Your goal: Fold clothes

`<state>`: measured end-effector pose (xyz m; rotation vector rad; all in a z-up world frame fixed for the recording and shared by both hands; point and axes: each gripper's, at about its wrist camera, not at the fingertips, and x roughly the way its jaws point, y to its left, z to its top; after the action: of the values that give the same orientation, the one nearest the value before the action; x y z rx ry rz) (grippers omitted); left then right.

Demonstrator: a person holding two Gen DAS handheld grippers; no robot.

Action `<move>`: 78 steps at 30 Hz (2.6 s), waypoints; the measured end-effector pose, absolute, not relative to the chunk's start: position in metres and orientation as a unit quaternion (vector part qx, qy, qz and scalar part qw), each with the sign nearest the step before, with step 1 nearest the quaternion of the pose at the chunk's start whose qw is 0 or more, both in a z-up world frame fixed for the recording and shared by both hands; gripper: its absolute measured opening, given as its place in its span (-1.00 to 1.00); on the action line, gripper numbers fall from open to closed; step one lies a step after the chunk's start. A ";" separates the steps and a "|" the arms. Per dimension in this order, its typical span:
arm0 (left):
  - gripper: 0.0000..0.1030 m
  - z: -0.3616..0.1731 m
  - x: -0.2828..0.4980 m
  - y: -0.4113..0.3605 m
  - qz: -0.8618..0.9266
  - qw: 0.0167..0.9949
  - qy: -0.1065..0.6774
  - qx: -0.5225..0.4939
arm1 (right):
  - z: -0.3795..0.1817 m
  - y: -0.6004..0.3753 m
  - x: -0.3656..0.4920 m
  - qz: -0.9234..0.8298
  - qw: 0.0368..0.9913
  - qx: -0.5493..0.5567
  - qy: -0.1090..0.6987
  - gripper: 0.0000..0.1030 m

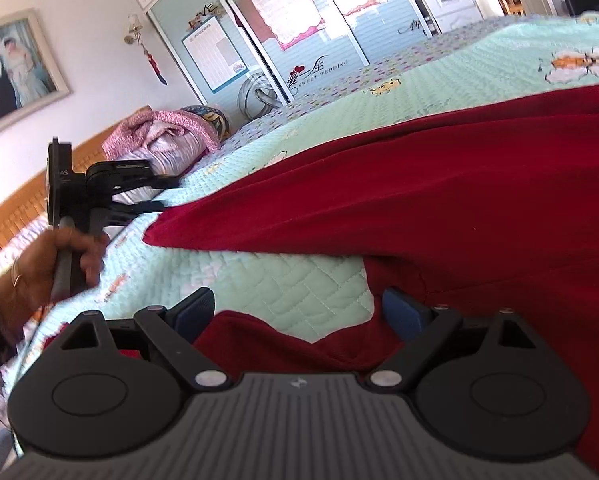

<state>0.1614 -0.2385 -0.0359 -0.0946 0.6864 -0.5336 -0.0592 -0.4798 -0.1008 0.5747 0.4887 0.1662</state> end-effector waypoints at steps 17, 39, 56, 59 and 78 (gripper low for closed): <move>0.19 -0.072 0.034 -0.421 -0.405 0.833 0.367 0.085 | -0.034 -0.724 0.017 -0.059 0.963 0.000 0.265 0.50; 0.58 -0.106 -0.012 -0.439 -0.407 0.840 0.345 0.103 | -0.066 -0.740 0.065 0.063 0.924 -0.007 0.376 -0.95; 0.60 -0.092 -0.011 -0.404 -0.410 0.838 0.360 -0.003 | -0.082 -0.812 0.063 -0.031 0.900 0.247 0.358 -0.33; 0.59 -0.086 -0.009 -0.392 -0.408 0.836 0.365 -0.046 | -0.065 -0.814 0.035 -0.074 0.908 0.280 0.302 -0.30; 0.59 -0.054 -0.064 -0.155 -0.101 0.897 0.371 -0.217 | -0.073 -0.734 -0.119 -0.067 0.901 0.348 0.248 -0.18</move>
<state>-0.0635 -0.1548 -0.0536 -0.4489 0.7680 -0.2087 -0.1194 -0.7340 -0.0733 0.7196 0.5140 -0.1388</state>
